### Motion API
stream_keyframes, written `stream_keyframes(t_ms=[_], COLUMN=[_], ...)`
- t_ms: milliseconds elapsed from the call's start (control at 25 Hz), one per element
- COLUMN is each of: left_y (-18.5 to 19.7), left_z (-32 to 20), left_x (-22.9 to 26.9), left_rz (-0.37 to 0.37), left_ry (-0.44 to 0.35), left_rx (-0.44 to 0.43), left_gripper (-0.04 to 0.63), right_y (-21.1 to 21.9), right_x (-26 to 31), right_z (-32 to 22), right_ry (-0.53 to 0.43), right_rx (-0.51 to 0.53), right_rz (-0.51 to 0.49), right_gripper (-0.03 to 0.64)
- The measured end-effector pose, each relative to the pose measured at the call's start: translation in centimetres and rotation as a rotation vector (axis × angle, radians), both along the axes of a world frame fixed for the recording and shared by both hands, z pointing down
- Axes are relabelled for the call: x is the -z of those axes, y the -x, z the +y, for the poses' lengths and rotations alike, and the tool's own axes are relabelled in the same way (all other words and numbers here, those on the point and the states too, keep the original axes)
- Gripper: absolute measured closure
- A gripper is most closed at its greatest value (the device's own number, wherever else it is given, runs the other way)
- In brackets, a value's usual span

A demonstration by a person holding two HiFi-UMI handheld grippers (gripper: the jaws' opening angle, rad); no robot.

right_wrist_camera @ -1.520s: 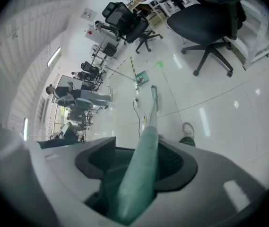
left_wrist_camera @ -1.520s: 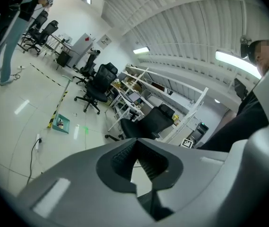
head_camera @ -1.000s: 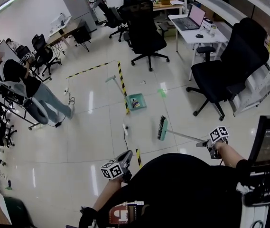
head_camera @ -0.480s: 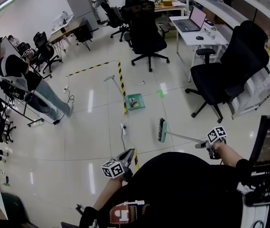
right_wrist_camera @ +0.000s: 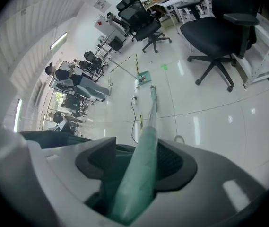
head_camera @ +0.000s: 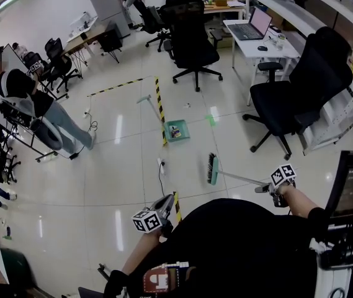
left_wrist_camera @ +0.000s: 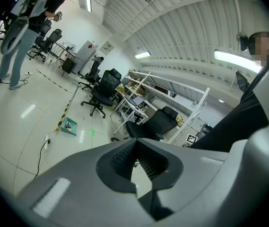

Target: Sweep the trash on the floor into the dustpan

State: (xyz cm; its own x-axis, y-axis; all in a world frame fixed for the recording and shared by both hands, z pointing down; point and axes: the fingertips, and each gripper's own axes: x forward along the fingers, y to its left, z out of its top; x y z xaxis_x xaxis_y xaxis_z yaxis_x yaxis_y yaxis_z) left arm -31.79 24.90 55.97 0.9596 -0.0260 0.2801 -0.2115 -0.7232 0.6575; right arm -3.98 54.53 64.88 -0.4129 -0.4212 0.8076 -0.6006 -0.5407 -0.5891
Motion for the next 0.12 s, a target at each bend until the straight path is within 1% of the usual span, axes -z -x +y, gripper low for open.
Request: stream_keyframes(t_ms=[120], left_y=[0.23], left_z=[-0.06], left_x=[-0.12], left_rz=[-0.004], left_ry=[0.004], left_rx=[0.002], left_gripper=[0.597], right_y=[0.15], right_x=[0.07], right_z=[-0.17], right_ry=[-0.003], right_rx=[0.007], right_rz=[0.000], right_gripper=[0.365])
